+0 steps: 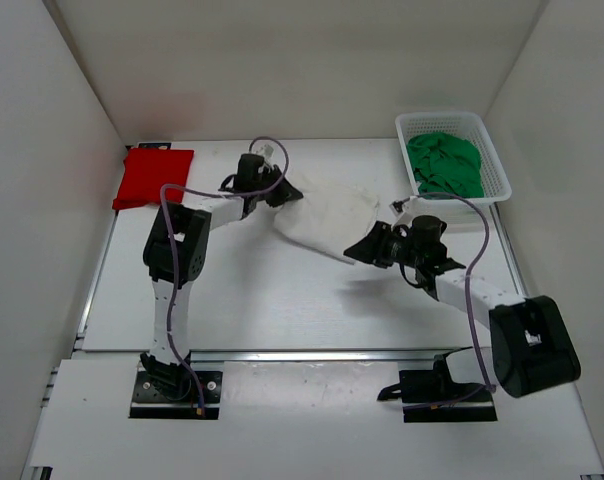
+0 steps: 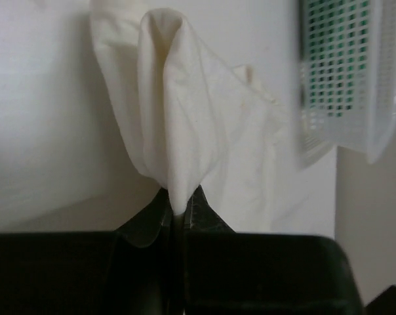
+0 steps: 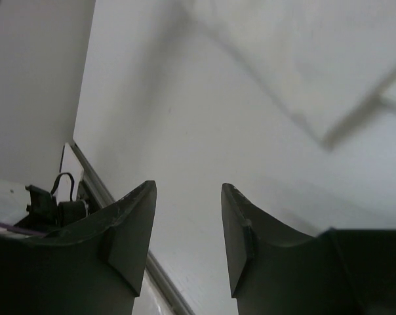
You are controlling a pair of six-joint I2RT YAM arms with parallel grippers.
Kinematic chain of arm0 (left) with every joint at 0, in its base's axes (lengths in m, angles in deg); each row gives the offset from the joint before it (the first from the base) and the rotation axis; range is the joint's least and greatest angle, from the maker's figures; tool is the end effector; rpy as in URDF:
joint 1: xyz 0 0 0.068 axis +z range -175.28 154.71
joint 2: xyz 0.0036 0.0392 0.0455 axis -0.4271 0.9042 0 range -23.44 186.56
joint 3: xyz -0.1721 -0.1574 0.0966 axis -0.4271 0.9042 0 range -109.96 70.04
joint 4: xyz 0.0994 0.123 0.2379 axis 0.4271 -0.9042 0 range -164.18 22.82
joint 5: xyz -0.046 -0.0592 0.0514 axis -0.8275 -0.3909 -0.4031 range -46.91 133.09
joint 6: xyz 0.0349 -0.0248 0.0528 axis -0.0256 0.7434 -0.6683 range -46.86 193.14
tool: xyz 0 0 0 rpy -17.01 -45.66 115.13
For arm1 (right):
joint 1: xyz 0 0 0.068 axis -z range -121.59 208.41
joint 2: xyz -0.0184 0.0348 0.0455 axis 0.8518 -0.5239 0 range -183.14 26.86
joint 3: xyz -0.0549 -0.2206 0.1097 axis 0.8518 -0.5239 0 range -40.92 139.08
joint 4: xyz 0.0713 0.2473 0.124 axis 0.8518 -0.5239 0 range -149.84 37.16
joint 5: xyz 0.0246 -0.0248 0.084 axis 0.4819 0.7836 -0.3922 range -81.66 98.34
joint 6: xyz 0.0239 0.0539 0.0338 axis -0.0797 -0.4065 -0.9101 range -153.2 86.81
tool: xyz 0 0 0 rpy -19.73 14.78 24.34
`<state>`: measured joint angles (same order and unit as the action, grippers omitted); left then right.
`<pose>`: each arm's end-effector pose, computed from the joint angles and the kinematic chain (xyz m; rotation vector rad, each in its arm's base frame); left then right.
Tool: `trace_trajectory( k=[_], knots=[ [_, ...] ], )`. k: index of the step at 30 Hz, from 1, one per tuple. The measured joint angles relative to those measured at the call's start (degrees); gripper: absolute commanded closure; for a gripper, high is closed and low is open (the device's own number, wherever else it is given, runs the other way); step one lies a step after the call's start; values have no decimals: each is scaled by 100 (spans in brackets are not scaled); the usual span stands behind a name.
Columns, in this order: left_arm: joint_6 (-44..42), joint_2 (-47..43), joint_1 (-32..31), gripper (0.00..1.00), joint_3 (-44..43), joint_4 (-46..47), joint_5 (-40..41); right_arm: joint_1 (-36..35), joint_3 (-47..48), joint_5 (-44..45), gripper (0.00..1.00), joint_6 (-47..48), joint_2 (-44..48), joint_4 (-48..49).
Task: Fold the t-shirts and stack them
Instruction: Put the neatly folded tshirt into the corner of the board with the left arm
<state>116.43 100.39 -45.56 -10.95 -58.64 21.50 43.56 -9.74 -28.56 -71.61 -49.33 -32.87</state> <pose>0.4597 -0.1913 0.1049 -0.2320 2.3024 -1.0138 0.2840 0.1091 0.1505 -0.0077 2.1335 1.2182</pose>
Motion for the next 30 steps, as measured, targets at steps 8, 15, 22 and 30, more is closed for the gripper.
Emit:
trace_trajectory(
  k=[8,15,22,30],
  knots=[
    [7,-66,754,100,-2247,-817,-293,-74,-621,9,57,85,728,-186],
    [605,-1255,2964,68,-734,-181,-81,-240,-647,-50,58,219,387,-249],
    [1508,-1797,4419,2,1617,986,310,-1294,-621,-57,44,313,7,-404],
    [1768,-2841,4245,1,3204,1196,376,-1631,-555,101,40,391,-24,-466]
  ],
)
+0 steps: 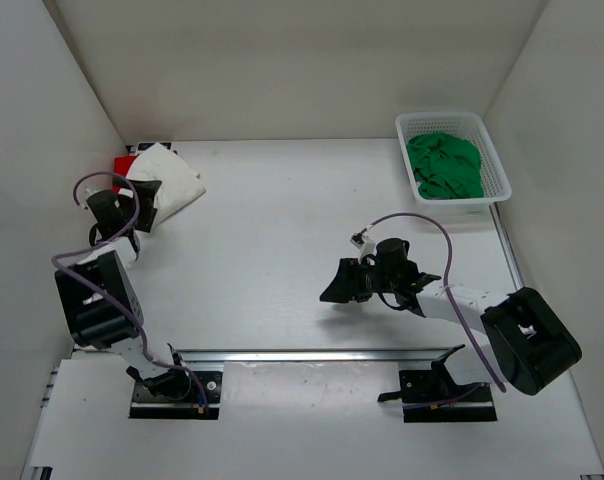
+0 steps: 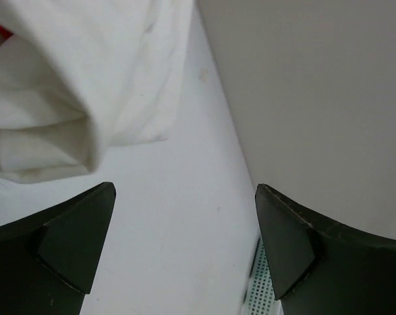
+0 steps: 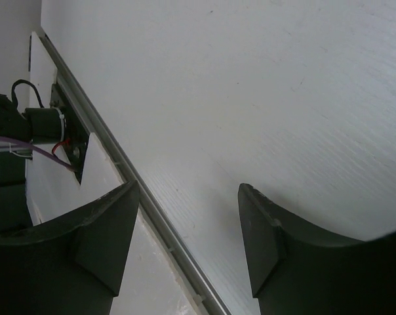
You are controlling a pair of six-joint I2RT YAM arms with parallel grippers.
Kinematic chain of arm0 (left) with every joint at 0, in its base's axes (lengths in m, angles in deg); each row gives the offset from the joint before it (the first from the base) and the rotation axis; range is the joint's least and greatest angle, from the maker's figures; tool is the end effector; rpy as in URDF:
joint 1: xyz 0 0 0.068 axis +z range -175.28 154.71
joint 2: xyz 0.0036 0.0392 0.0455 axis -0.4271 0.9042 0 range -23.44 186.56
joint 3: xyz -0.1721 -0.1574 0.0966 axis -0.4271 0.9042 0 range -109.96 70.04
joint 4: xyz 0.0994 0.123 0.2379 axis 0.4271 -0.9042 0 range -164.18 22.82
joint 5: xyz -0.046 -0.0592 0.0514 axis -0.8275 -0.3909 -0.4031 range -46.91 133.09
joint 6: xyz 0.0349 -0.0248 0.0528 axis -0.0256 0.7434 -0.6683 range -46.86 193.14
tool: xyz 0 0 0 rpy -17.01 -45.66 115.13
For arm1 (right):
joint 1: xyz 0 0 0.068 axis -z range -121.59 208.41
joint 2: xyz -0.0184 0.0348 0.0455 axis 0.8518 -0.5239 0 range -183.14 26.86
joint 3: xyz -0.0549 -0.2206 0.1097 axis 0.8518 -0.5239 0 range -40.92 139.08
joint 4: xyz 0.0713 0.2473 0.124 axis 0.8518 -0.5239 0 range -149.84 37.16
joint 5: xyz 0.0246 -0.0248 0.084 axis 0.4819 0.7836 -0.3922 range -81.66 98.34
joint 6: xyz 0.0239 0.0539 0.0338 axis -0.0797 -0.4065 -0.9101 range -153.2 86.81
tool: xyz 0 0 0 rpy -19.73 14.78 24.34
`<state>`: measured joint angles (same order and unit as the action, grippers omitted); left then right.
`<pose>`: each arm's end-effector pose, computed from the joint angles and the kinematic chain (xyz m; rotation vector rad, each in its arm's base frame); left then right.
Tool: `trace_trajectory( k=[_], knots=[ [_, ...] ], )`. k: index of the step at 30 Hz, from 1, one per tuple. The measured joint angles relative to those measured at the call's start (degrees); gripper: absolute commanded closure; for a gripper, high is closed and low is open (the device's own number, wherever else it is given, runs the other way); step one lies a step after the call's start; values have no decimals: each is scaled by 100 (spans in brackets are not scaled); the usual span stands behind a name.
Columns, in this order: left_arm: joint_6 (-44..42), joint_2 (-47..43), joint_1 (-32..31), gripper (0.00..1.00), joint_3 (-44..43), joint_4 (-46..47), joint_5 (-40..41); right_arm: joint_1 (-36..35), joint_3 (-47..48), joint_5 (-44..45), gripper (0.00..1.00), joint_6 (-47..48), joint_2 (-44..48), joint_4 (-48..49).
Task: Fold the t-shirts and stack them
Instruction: Put the neatly folded tshirt into the corner of the board with the left arm, then grab crumpled tshirt from bin with the right arm
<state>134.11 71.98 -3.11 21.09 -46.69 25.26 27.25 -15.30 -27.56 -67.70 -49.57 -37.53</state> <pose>0.3639 0.1302 0.1452 -1.2224 1.6843 -0.7364 0.2204 0.1706 0.1091 -0.3222 2.3524 1.2918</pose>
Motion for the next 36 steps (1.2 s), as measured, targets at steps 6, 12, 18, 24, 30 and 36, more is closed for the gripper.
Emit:
trace_trajectory(
  k=[6,12,18,24,30,36],
  knots=[
    [-52,-1473,111,1,616,109,540,129,0,116,62,63,238,-166],
    [-621,-2116,-251,1,682,-81,1272,588,2,240,100,192,750,-341],
    [-1486,-1587,-1449,1,85,-326,1482,841,334,544,100,247,903,-586],
    [-1698,-260,-1222,1,-603,-553,1019,911,450,654,100,297,994,-643],
    [-1856,-579,-2752,1,48,-621,1447,1652,1132,1172,100,400,977,-1108],
    [-2155,-708,-5654,1,330,-120,1174,2861,3373,2234,91,748,-293,-1327]
  ],
)
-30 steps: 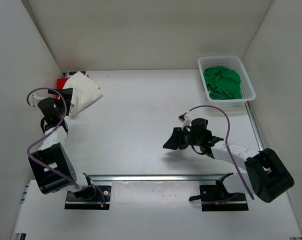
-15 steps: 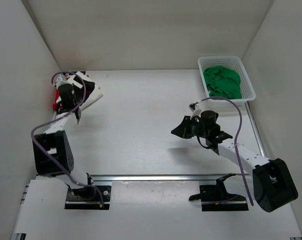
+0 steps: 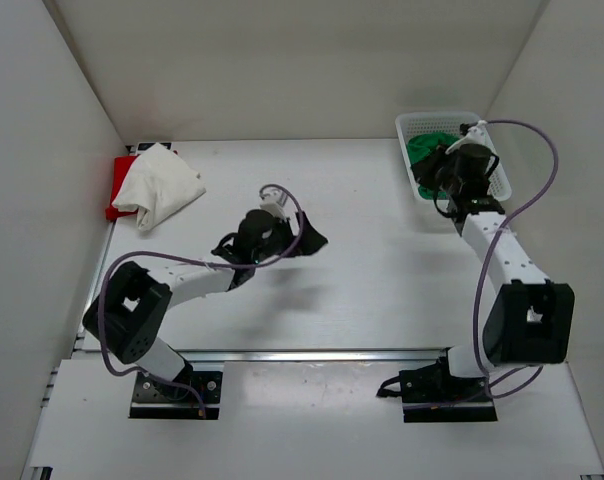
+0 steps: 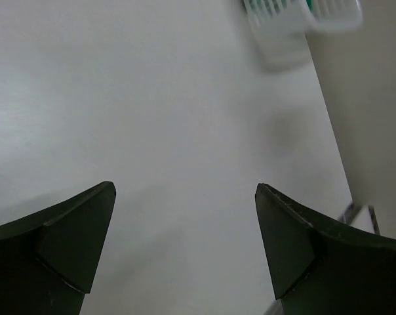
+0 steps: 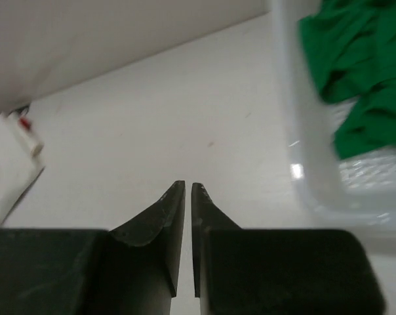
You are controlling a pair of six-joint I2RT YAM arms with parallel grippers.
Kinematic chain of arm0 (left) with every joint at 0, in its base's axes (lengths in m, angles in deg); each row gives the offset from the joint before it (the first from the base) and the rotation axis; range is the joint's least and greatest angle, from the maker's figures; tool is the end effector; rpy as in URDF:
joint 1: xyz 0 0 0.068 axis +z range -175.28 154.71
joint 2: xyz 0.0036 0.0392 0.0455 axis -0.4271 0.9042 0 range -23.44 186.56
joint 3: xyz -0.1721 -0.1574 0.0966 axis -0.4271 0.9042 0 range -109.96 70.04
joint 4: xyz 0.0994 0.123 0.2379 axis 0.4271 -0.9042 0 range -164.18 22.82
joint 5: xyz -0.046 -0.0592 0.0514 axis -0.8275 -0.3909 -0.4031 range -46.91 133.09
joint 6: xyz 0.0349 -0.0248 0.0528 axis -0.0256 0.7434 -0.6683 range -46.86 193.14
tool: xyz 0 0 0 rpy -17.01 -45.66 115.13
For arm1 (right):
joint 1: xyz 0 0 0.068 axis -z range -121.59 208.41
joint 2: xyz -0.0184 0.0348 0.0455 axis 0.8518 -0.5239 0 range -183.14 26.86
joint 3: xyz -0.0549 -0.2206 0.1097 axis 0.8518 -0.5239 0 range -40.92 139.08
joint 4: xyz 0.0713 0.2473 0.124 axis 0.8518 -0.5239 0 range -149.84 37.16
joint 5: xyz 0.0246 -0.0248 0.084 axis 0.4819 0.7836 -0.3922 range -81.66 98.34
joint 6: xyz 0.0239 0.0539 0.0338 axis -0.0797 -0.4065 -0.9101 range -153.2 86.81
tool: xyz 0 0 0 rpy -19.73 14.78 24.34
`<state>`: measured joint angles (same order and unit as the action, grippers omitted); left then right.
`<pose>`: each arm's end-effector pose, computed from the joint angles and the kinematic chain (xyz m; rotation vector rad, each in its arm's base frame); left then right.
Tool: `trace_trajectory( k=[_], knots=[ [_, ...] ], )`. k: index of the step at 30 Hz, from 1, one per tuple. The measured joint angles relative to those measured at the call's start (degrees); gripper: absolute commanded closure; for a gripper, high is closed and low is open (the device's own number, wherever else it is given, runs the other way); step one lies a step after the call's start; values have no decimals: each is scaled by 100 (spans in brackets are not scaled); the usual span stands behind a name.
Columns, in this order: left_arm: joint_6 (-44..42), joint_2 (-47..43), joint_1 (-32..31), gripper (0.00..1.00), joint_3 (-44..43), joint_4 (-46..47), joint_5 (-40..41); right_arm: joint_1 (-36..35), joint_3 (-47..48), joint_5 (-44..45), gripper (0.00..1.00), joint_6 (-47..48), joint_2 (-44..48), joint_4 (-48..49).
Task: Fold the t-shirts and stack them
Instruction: Grab crumpled tshirt from bin with the right arm
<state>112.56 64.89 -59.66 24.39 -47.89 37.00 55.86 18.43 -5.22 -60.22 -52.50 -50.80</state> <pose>0.3024 -0.2139 0.1659 -0.0190 2.1011 -0.9175 0.3700 0.0292 0.2768 0.2435 1.9005 0.5738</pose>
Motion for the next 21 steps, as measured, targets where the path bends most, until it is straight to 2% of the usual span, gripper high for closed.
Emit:
trace_trajectory(
  k=[1,4,5,7,14,21],
  knots=[
    [-42,0,-232,1,98,72,-98,175,260,142,86,46,-216,-4],
    [-92,9,-625,23,527,267,-433,713,1091,466,72,170,-1088,-179],
    [-83,13,-693,30,682,278,-542,857,1386,525,63,223,-1445,-249],
    [-101,15,-837,37,1023,404,-704,1095,1993,621,58,358,-2162,-501],
    [44,-313,-1147,33,2146,730,-1001,1276,3963,404,50,610,-4319,-1344],
    [157,-723,-1078,33,2402,955,-1121,1235,5327,192,45,326,-5510,-1696]
  ],
)
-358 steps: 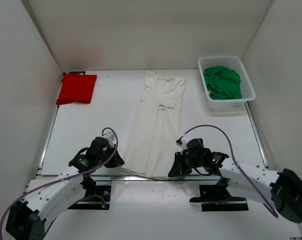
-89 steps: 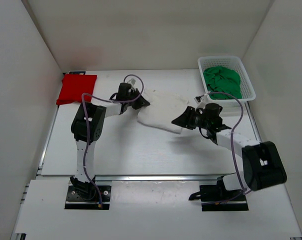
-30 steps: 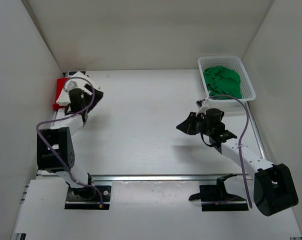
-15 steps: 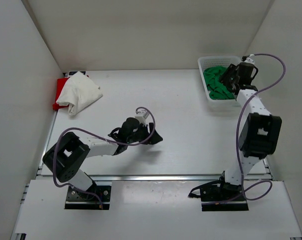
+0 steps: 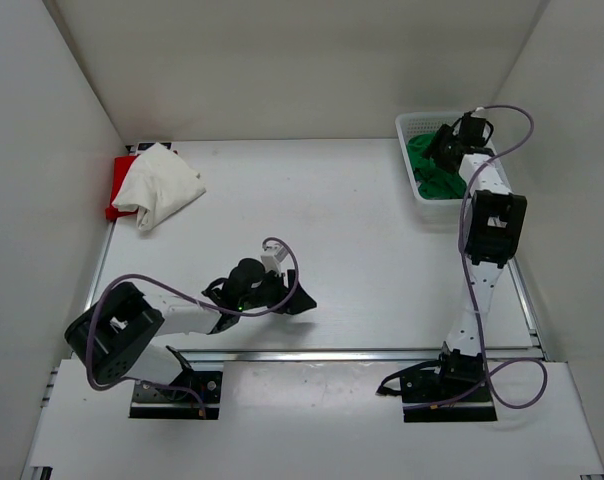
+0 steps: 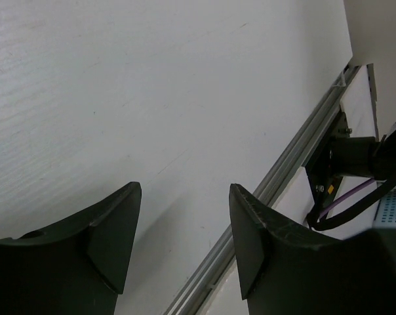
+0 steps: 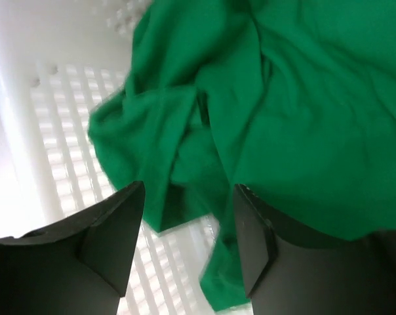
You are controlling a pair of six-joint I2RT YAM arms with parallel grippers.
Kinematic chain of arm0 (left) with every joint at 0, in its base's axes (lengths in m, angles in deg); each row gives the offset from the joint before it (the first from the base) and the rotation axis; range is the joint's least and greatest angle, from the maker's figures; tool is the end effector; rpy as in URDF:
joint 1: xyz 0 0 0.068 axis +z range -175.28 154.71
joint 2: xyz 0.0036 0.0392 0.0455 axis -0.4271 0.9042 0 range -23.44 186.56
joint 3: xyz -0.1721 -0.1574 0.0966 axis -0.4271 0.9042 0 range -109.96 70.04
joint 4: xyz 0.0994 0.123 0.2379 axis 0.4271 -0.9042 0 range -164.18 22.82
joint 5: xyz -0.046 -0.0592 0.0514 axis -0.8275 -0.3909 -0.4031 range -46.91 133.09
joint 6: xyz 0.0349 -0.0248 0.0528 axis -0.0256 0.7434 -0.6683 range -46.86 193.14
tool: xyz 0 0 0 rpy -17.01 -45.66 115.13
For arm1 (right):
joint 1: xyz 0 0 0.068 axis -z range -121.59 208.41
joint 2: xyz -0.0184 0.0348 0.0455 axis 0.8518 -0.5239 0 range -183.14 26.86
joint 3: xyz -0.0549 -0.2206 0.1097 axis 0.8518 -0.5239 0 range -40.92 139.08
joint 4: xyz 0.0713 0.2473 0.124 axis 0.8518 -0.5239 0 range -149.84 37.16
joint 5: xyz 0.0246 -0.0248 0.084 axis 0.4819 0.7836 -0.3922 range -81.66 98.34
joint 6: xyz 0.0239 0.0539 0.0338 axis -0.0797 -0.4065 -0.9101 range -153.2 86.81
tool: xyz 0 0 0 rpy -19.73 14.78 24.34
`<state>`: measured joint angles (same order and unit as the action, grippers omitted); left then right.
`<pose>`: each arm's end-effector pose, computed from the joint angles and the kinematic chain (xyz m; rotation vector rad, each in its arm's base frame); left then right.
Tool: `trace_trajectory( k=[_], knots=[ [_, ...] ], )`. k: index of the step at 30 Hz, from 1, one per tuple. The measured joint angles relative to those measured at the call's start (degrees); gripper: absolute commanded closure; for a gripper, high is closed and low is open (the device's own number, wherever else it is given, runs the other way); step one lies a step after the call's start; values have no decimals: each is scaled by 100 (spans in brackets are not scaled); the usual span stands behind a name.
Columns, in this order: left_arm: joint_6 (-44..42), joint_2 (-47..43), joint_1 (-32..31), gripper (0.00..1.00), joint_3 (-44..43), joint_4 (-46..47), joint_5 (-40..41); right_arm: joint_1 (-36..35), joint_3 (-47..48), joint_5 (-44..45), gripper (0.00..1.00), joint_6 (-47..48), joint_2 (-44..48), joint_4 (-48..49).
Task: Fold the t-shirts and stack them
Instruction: Grab crumpled tshirt from bin with the right arm
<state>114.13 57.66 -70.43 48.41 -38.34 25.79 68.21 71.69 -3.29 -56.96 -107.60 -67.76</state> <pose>0.1860 -0.2101 0.0865 0.2848 2.3078 -1.1590 0.5594 -0.0856 0.1655 0.5321 2.1558 0.3594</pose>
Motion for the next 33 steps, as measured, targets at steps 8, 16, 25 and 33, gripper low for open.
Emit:
trace_trajectory(
  k=[8,16,25,33],
  knots=[
    [-2,-437,269,33,59,-17,-13,-35,3462,-151,48,-437,-2006,-999],
    [-2,-498,485,35,59,-131,-7,-50,4544,-520,54,-673,-2802,-1694],
    [20,-428,387,36,52,-162,-7,-74,4662,-769,100,-754,-2765,-1891],
    [46,-431,422,37,52,-162,-7,-74,4660,-813,100,-717,-2332,-2251]
  ],
)
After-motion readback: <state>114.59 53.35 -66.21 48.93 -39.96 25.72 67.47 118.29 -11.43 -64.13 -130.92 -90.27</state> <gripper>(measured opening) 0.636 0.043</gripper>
